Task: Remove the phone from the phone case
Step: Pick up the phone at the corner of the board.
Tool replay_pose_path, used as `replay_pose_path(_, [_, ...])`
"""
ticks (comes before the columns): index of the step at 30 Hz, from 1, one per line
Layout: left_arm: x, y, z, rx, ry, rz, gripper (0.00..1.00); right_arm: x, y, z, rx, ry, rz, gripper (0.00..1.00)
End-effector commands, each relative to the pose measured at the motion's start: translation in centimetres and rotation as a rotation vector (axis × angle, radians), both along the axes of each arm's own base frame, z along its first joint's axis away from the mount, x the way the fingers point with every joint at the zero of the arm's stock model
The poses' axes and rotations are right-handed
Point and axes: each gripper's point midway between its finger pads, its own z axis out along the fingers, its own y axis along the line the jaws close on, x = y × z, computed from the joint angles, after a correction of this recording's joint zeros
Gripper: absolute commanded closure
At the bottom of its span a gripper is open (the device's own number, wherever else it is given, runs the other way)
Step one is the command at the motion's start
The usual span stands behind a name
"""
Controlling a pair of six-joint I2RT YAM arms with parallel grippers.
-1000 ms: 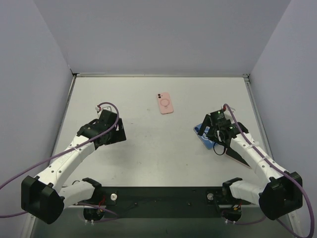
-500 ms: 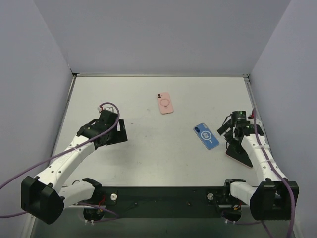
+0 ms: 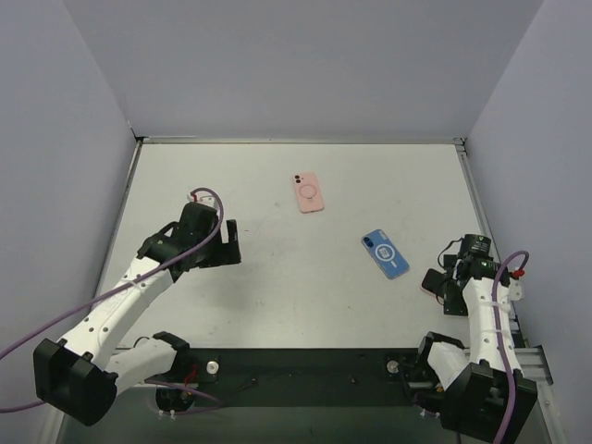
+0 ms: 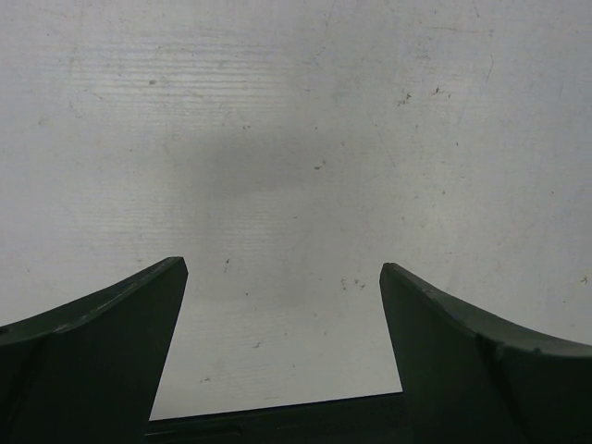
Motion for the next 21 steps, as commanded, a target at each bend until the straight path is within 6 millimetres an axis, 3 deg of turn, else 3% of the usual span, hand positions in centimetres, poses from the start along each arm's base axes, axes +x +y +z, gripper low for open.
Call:
replay_pose_path(1, [1.8, -1.6, 2.8, -0.044, -0.076, -0.066, 0.02, -0.6, -1.7, -0.8, 0.001, 0.033, -0.25, 0.0])
replay_pose_path(5, [2.3, -2.7, 3.1, -0.079, -0.072, -0.098, 0.03, 0.3, -2.0, -1.9, 0.08, 0.078, -0.378, 0.0])
replay_pose_path(10, [2.2, -2.6, 3.0, -0.06, -0.053, -0.102, 0.03, -0.3, -1.4, -4.5, 0.187, 0.189, -0.502, 0.04])
replay_pose_path(14, [1.8, -2.3, 3.0, -0.064, -0.049, -0.082, 0.02, -0.5, -2.2, -5.3, 0.163, 0.214, -0.543, 0.02])
replay_pose_path(21, [1.6, -2.8, 2.9, -0.102, -0.041, -0.065, 0.03, 1.3, -2.5, -6.1, 0.204, 0.199, -0.527, 0.0])
